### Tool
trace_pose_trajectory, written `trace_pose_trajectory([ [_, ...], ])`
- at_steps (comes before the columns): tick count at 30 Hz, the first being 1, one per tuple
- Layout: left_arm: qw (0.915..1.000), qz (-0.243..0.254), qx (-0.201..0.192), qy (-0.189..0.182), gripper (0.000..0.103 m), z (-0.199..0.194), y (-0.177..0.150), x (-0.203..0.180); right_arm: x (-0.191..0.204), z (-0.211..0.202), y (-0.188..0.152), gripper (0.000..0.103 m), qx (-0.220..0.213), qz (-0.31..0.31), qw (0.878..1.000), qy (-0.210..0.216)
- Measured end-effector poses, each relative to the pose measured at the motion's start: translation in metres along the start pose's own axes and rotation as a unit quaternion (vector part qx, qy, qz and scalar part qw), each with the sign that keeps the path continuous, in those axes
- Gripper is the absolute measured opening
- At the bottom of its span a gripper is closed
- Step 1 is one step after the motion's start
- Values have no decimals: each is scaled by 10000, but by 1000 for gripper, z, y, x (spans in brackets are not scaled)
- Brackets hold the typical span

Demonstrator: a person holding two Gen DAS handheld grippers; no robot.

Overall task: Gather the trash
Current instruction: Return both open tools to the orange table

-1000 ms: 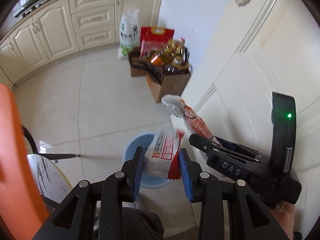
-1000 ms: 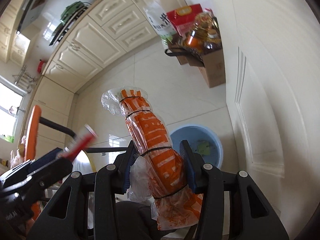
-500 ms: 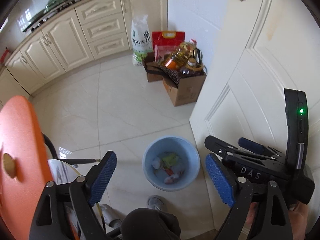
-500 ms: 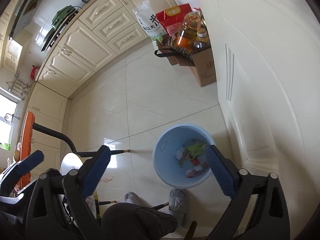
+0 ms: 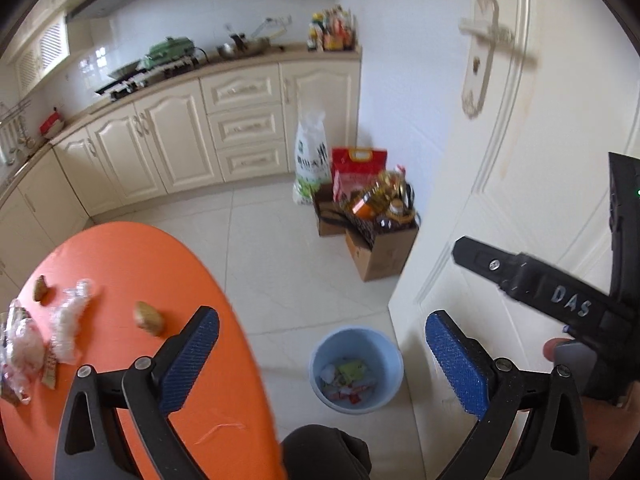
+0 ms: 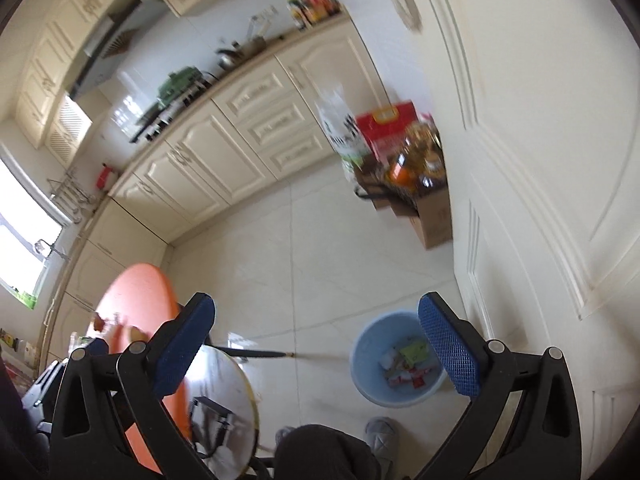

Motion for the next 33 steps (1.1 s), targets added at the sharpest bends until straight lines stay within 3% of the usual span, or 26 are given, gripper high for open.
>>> trace_pose_trajectory([
  [10, 9882, -811, -1180, 539, 102, -139, -69, 89, 135, -87, 8, 103, -781, -1060, 9888, 709],
  [14, 9771, -1106, -1588, 881, 102, -196, -103, 125, 193, -115, -6, 103, -960, -1575, 9775, 1022],
  [23, 9480, -1618, -2128, 1729, 102, -282, -191, 170, 303, -152, -56, 103, -1241, -2751, 9430, 1403],
  [33, 9235, -1984, -2256, 2385, 102, -328, -269, 140, 370, -142, -114, 103, -1343, -3604, 9125, 1392],
])
Point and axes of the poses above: each gripper's, at about its wrist camera, not at the fingertips, and z roughly the way its jaws point, x to its left, y to its top, the point moved 2 cm from there along z, roughly the way its jaws point
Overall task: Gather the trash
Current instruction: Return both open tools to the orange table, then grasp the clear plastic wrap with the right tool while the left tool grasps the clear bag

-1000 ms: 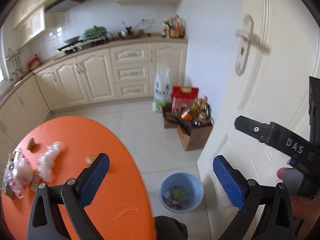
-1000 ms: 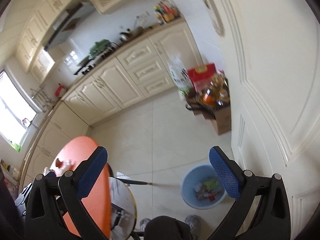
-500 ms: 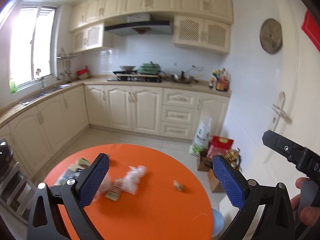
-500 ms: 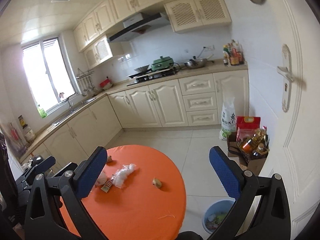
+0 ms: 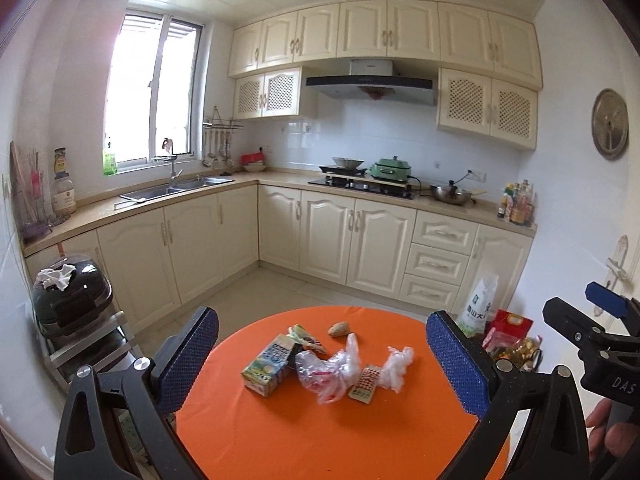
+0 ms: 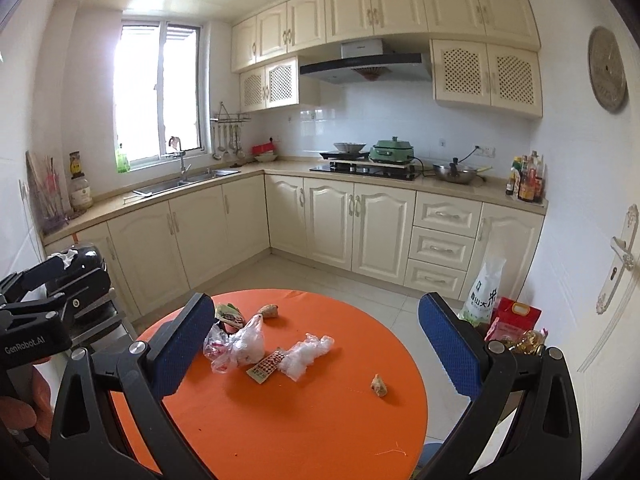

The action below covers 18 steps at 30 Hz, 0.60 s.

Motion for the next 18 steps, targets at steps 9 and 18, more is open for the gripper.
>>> trace_pose_trajectory([
  [9, 9993, -168, 251, 211, 102, -15, -35, 3, 12, 29, -22, 103, 406, -73, 9991, 134],
  [18, 9962, -318, 792, 148, 102, 41, -19, -11, 12, 79, -44, 103, 976, -108, 9950, 179],
])
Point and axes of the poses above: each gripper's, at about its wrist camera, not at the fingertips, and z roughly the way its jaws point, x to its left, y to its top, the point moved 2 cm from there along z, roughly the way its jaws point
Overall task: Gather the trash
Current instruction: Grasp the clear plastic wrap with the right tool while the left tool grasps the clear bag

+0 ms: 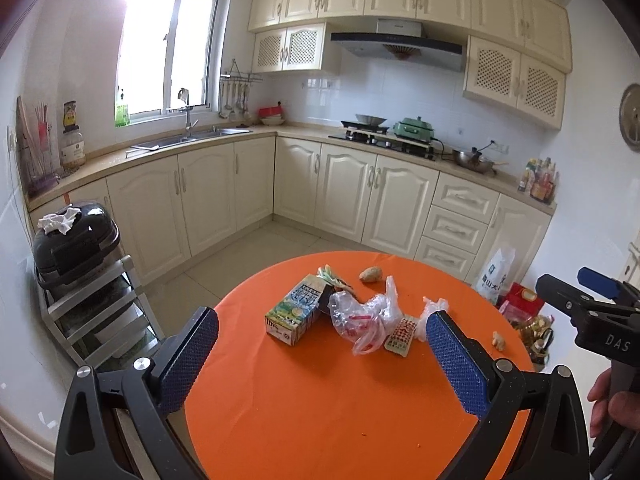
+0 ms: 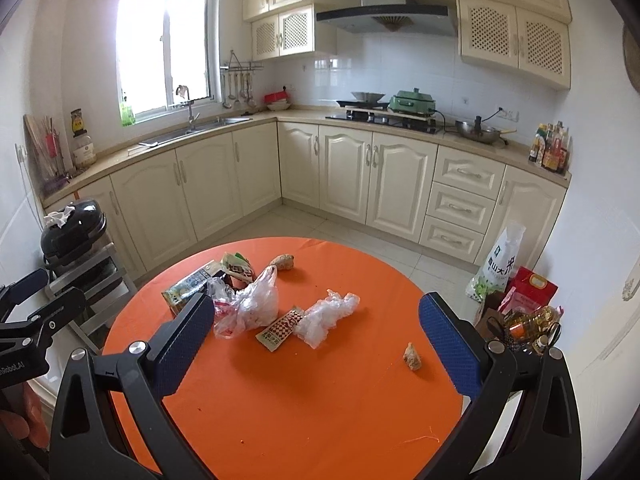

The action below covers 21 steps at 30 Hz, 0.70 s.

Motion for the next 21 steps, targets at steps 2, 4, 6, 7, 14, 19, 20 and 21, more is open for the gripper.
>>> trace_pose_trajectory([
  [2, 9999, 0, 107, -19, 102, 20, 17, -6, -5, 17, -4, 103, 189, 50, 9998, 21],
  [4, 9997, -9, 251, -64, 102, 43, 30, -4, -10, 34, -9, 103, 366, 97, 9993, 31],
  [6, 9992, 2, 389, -95, 102, 69, 41, -3, -14, 49, -13, 103, 515, 142, 9986, 45],
  [7, 9988, 19, 472, -105, 102, 80, 42, -7, -17, 57, -15, 103, 594, 164, 9981, 63],
  [14, 9956, 119, 927, -35, 102, 159, 47, -22, -33, 114, -28, 103, 1056, 376, 9935, 219],
  [19, 9921, 124, 1246, 105, 102, 217, 69, -24, -41, 159, -34, 103, 1395, 488, 9885, 324],
  [20, 9913, 134, 1307, 118, 102, 226, 73, -25, -42, 168, -36, 103, 1467, 523, 9872, 343],
  [21, 9905, 144, 1359, 132, 102, 236, 77, -26, -43, 177, -38, 103, 1539, 563, 9858, 375],
])
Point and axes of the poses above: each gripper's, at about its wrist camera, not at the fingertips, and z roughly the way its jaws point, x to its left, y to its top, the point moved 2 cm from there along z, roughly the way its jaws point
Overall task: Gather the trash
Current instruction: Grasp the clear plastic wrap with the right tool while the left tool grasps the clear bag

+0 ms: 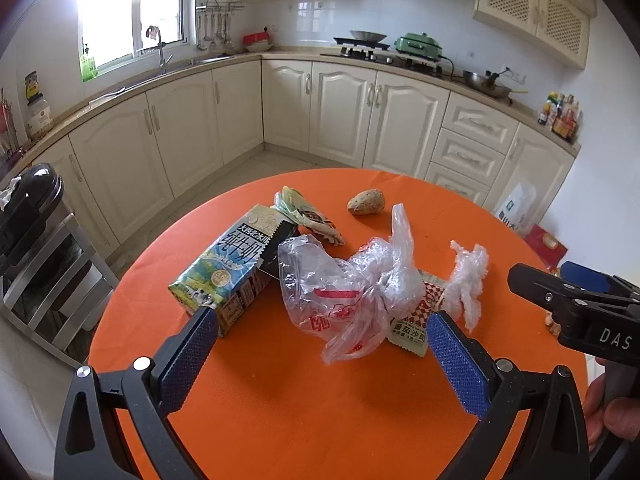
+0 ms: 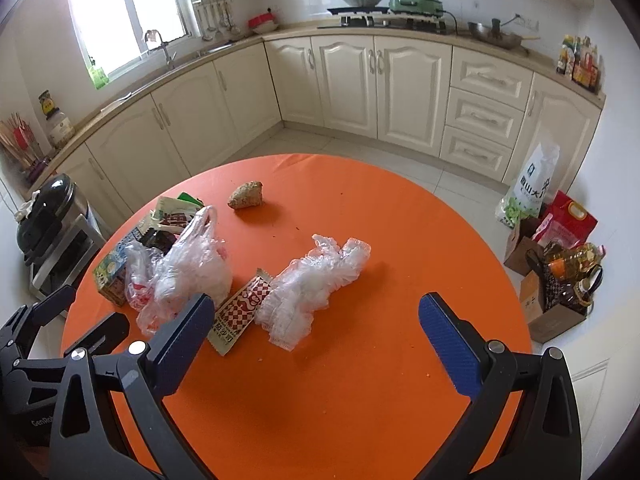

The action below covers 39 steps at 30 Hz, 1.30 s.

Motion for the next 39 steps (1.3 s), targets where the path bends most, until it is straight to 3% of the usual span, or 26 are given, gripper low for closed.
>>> trace_pose_trajectory([
  [6, 9996, 101, 241, 94, 102, 49, 37, -6, -7, 55, 5, 103, 394, 227, 9988, 174],
  [10, 9996, 138, 238, 116, 102, 70, 47, -12, -4, 86, -2, 97, 672, 89, 9977, -13],
  [13, 9996, 176, 203, 126, 102, 84, 53, -18, -1, 85, -5, 83, 480, -131, 9986, -201],
  [18, 9996, 197, 189, 25, 102, 100, 57, -28, -21, 78, -6, 44, 405, -22, 9991, -115],
  [27, 9993, 147, 292, -180, 102, 112, 57, -36, -24, 75, -5, 42, 439, -43, 9990, -24],
  [28, 9994, 93, 277, -204, 100, 113, 56, -33, -24, 74, -5, 42, 437, -35, 9990, -20],
  [30, 9991, -105, 286, -296, 83, 123, 59, -24, -23, 73, -6, 37, 436, -44, 9990, -36],
  [31, 9985, -202, 326, -386, 62, 125, 57, -18, -23, 72, -6, 36, 440, -32, 9990, -11],
  [35, 9972, -358, 289, -591, 47, 128, 63, -4, -21, 67, -10, 33, 451, -26, 9990, 77],
  [39, 9962, -441, 230, -709, 43, 120, 59, 9, -22, 55, -15, 32, 369, 89, 9991, 193],
])
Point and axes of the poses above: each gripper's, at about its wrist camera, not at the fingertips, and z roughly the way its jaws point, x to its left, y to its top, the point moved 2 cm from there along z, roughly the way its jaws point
